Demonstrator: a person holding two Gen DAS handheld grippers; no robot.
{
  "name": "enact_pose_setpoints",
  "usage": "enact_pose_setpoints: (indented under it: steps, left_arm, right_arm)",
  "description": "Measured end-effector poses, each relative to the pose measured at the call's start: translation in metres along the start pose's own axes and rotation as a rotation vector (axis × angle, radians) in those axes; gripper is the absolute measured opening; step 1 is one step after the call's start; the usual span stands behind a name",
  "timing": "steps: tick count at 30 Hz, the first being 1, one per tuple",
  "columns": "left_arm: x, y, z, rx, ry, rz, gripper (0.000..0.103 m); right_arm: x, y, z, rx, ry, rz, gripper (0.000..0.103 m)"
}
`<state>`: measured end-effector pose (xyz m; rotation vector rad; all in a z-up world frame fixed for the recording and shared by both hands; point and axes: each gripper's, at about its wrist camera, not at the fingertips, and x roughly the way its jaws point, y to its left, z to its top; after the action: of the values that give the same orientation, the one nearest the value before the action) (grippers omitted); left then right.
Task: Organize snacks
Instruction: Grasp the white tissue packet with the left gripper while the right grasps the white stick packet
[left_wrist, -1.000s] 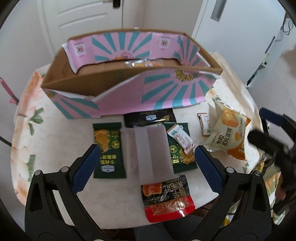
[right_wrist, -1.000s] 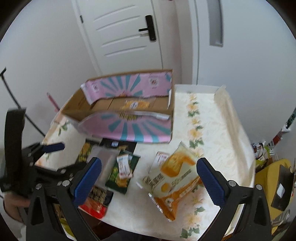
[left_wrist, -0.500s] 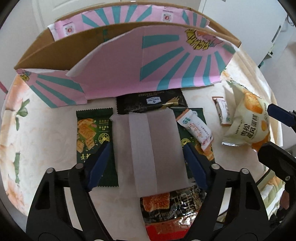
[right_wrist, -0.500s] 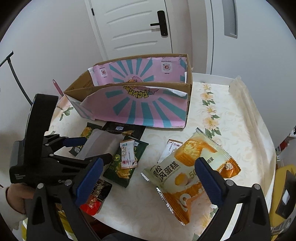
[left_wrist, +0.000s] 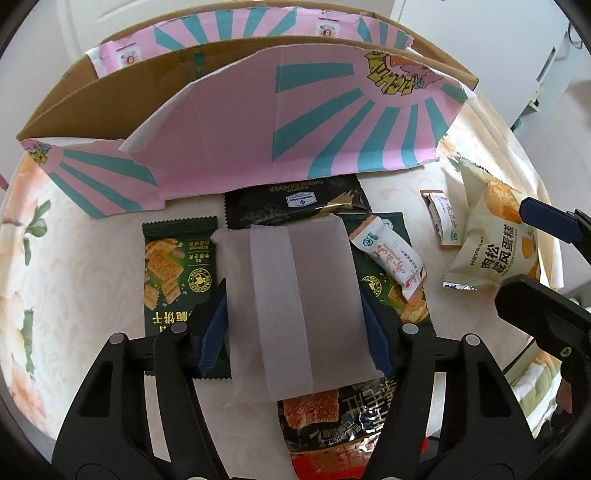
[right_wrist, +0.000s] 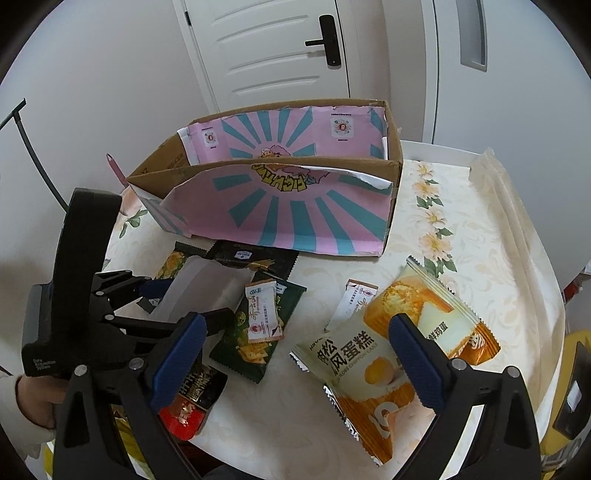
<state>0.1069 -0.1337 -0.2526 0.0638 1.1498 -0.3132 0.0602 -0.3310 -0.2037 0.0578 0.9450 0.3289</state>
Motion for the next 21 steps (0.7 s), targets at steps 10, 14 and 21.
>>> enact_pose_setpoints:
  steps: [10,14,21]
  left_arm:
    - [-0.040,0.018,0.002,-0.056,-0.087,0.000,0.061]
    - [-0.055,0.033,0.000,-0.096,-0.104,0.010,0.061]
    - [-0.066,0.045,-0.006,-0.129,-0.118,0.028,0.061]
  right_arm:
    - [0.010,0.007,0.008,-0.032,0.028,0.009,0.074]
    - [0.021,0.015,0.009,-0.066,0.043,0.013,0.066]
    - [0.054,0.030,0.003,-0.153,0.098,0.008,0.045]
